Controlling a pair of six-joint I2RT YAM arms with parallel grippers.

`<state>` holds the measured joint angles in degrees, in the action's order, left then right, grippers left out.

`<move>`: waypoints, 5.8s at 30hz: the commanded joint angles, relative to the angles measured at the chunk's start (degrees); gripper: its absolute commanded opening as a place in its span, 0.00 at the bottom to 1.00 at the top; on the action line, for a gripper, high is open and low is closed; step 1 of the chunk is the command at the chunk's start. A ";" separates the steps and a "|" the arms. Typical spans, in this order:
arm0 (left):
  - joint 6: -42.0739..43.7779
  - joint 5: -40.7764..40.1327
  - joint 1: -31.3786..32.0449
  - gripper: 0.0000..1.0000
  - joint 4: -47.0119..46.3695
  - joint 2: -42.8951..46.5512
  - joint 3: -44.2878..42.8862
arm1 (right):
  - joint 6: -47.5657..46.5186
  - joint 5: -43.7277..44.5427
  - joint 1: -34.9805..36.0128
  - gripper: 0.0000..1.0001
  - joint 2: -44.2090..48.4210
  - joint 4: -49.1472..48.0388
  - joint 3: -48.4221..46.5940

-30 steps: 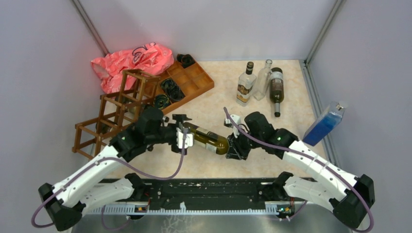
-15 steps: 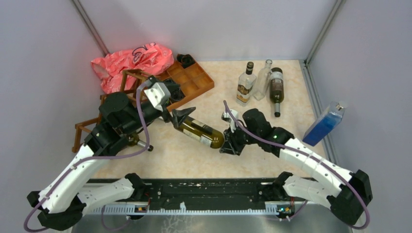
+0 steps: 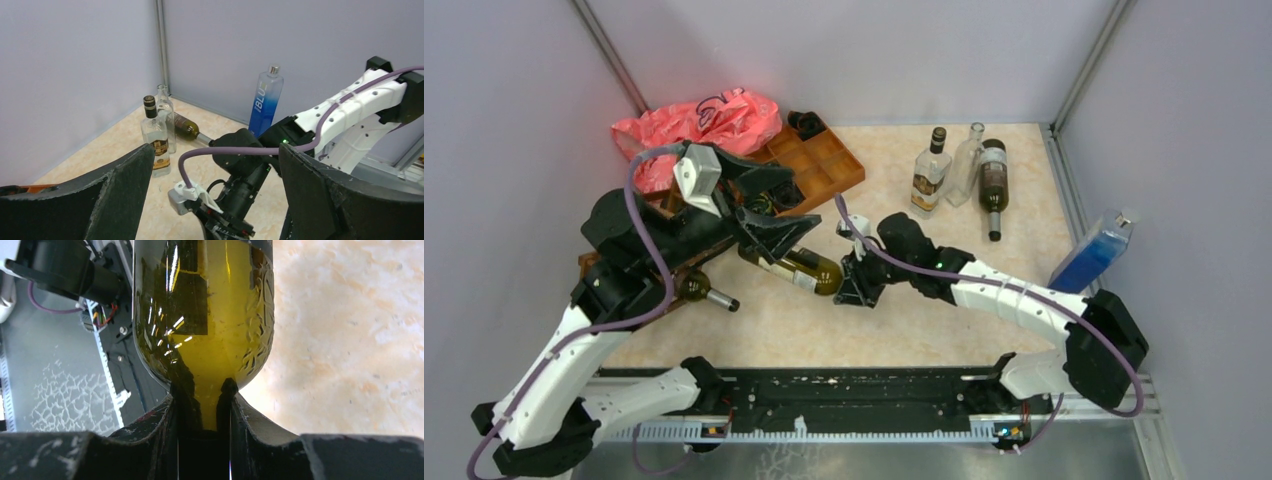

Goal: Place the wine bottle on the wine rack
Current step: Pick up the wine bottle from the center of the board, then place the wine bottle in the wine rack.

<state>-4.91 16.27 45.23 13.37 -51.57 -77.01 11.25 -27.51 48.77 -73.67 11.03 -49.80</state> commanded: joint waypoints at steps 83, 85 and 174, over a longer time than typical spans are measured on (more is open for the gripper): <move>1.09 -2.09 -0.21 0.99 0.89 2.44 -0.84 | 13.50 -0.51 10.07 0.00 -42.98 -15.73 -50.37; 1.04 -2.15 -0.20 0.99 0.96 2.47 -0.76 | 13.78 -0.84 9.97 0.00 -43.82 -15.54 -51.59; -21.95 -9.59 -0.23 0.99 -12.65 -2.70 -3.75 | 5.82 2.94 4.96 0.85 -15.98 -17.45 -23.90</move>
<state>-18.24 14.74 45.25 6.90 -52.10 -77.65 23.00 -27.44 55.07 -101.73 -3.14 -81.93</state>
